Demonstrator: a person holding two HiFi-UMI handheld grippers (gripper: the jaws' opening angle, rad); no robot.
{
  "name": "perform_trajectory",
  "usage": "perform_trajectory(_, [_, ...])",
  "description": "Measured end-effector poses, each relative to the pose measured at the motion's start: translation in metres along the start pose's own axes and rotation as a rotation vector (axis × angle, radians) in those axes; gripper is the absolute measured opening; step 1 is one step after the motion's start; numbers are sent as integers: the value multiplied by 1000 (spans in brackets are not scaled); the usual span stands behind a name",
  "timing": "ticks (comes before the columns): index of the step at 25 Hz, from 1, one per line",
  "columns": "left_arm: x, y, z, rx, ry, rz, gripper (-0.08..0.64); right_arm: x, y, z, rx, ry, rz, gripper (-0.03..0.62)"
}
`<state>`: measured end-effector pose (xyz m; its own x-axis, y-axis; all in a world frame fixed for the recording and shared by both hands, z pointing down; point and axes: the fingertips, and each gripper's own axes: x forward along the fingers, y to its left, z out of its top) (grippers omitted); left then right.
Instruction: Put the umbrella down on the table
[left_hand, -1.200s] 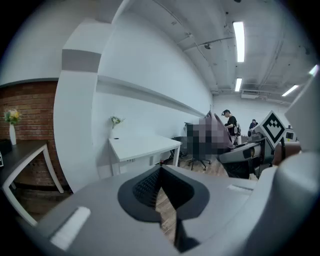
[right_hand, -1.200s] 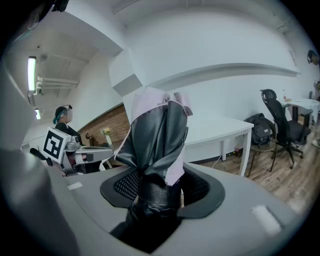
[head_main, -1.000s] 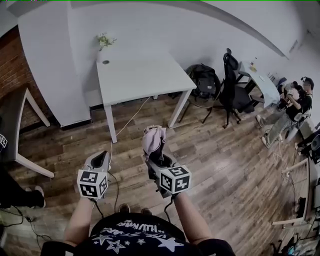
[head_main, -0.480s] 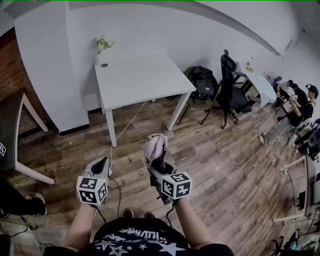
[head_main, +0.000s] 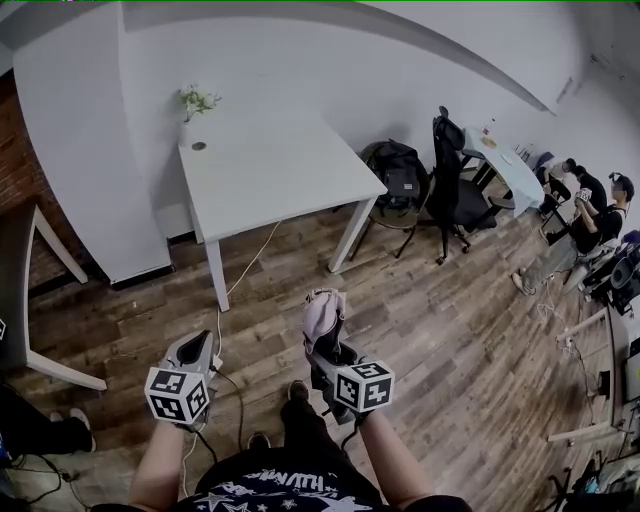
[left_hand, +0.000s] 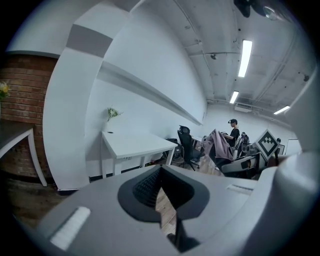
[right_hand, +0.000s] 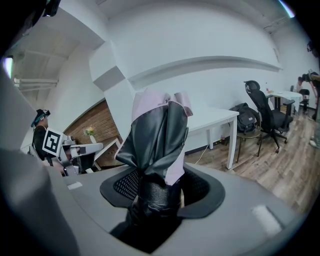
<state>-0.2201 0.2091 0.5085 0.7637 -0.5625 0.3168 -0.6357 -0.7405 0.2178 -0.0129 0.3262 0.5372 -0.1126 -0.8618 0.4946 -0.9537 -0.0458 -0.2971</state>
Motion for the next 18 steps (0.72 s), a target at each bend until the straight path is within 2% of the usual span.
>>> perform_trajectory(4, [19, 5, 6, 13, -4, 28, 3, 22, -25, 11, -1, -11, -20, 244])
perform_trajectory(10, [72, 23, 24, 40, 19, 76, 3, 87, -65, 49, 36, 3, 37, 244])
perform_trajectory(18, [164, 38, 66, -6, 29, 161, 3, 162, -126, 126, 29, 29, 115, 244])
